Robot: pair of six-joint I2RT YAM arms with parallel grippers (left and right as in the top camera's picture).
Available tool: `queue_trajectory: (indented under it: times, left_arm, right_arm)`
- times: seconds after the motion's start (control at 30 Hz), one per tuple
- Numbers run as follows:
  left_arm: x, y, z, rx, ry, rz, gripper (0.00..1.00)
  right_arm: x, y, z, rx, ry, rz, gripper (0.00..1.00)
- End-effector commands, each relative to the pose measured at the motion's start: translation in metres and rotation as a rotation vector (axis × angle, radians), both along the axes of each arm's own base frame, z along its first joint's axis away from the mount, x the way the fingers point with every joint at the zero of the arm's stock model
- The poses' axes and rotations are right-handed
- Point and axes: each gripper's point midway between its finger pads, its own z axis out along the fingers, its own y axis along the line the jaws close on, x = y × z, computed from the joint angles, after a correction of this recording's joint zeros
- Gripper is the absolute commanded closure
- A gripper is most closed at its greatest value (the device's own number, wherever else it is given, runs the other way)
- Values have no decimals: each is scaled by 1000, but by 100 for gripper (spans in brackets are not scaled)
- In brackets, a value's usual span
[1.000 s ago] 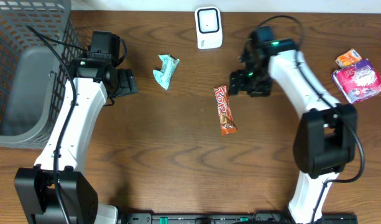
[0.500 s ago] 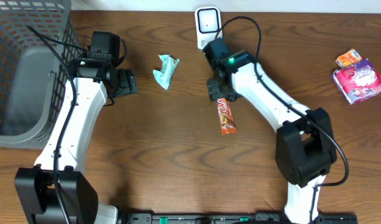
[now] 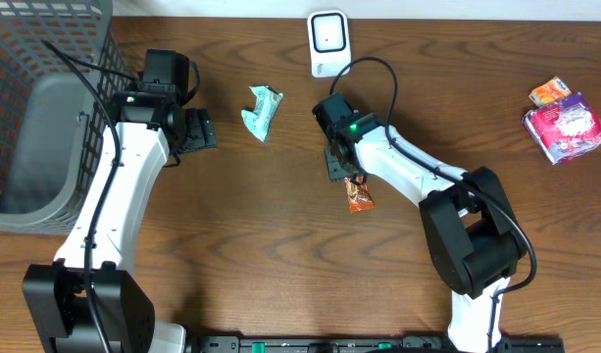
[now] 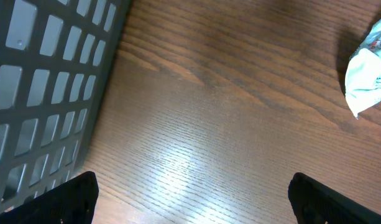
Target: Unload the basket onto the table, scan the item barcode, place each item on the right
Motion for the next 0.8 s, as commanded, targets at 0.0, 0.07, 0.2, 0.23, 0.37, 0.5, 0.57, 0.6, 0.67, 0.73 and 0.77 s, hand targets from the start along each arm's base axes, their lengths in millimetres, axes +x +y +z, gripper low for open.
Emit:
queue_trajectory:
  times: [0.0, 0.07, 0.2, 0.23, 0.37, 0.5, 0.57, 0.6, 0.67, 0.73, 0.77]
  left_arm:
    - [1, 4, -1, 22, 8, 3, 2]
    - [1, 4, -1, 22, 8, 3, 2]
    - [1, 4, -1, 22, 7, 3, 2]
    - [1, 4, -1, 22, 8, 3, 2]
    - [1, 4, -1, 22, 8, 3, 2]
    - [1, 4, -1, 22, 8, 3, 2]
    - [1, 4, -1, 22, 8, 3, 2]
    - [1, 4, -1, 22, 8, 4, 2]
    - [1, 4, -1, 22, 8, 4, 2]
    - [1, 4, -1, 22, 8, 3, 2]
    - [1, 4, -1, 22, 8, 3, 2]
  right_arm:
    - [-5, 0, -3, 4, 4, -4, 59]
    - [-4, 0, -3, 5, 2, -4, 65]
    - [-3, 2, -4, 13, -4, -2, 64]
    - [-5, 2, -6, 19, 2, -1, 63]
    - [-10, 0, -13, 16, 12, -1, 62]
    - [-14, -3, -18, 9, 24, -1, 84]
    - [-13, -3, -17, 12, 19, -1, 96]
    - [-11, -1, -15, 16, 12, -1, 99]
    - [-4, 2, -10, 27, -8, -2, 99]
    - [10, 7, 2, 44, -46, -6, 99]
    - [17, 10, 9, 53, -65, 1, 99]
